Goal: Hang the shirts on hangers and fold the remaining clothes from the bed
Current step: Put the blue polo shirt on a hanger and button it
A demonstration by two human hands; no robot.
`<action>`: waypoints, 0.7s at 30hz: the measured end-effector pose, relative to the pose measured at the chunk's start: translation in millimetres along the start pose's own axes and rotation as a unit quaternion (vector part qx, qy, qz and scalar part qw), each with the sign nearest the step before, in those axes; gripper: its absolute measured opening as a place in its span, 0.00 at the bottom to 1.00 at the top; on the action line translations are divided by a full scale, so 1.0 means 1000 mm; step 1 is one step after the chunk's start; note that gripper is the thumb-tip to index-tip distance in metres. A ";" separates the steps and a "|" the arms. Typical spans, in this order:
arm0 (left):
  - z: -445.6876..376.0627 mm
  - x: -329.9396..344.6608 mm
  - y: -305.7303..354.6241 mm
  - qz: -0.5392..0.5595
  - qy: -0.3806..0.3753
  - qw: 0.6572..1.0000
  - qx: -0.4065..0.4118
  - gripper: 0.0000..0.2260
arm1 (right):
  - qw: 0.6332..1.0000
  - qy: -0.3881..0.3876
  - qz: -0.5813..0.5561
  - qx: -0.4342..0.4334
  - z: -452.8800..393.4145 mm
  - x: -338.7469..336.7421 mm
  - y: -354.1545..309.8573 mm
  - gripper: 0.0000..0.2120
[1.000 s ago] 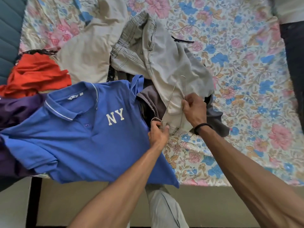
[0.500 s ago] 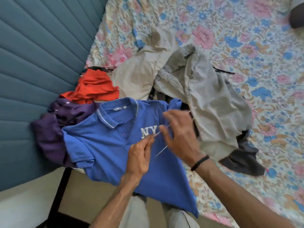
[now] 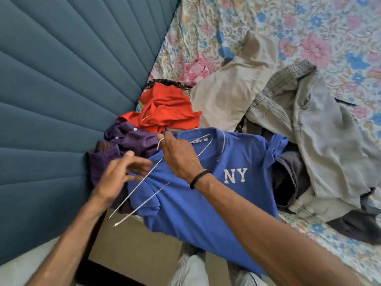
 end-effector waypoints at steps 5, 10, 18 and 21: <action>-0.049 -0.022 -0.012 -0.062 -0.075 0.992 -0.079 0.14 | 0.999 -0.040 -0.022 0.025 -0.006 0.031 0.008 0.14; -0.087 0.044 -0.018 -0.106 -0.219 0.966 -0.087 0.09 | 0.995 -0.057 0.038 0.067 -0.008 0.031 0.041 0.22; -0.130 0.076 -0.003 -0.443 -0.140 0.845 0.266 0.14 | 0.983 -0.022 0.112 0.143 -0.015 -0.019 0.117 0.08; -0.139 0.069 -0.008 -0.535 -0.132 0.804 0.225 0.09 | 0.971 0.013 0.198 0.136 -0.020 -0.033 0.130 0.14</action>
Point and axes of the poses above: each hand's wrist, its own z-axis away from the middle knuckle, its own x-axis out of the palm, y = z × x, the point moved 2 cm from there along -z, towards the middle knuckle, and after that the axes turned 8 degrees about -x, right-handed, at the moved point
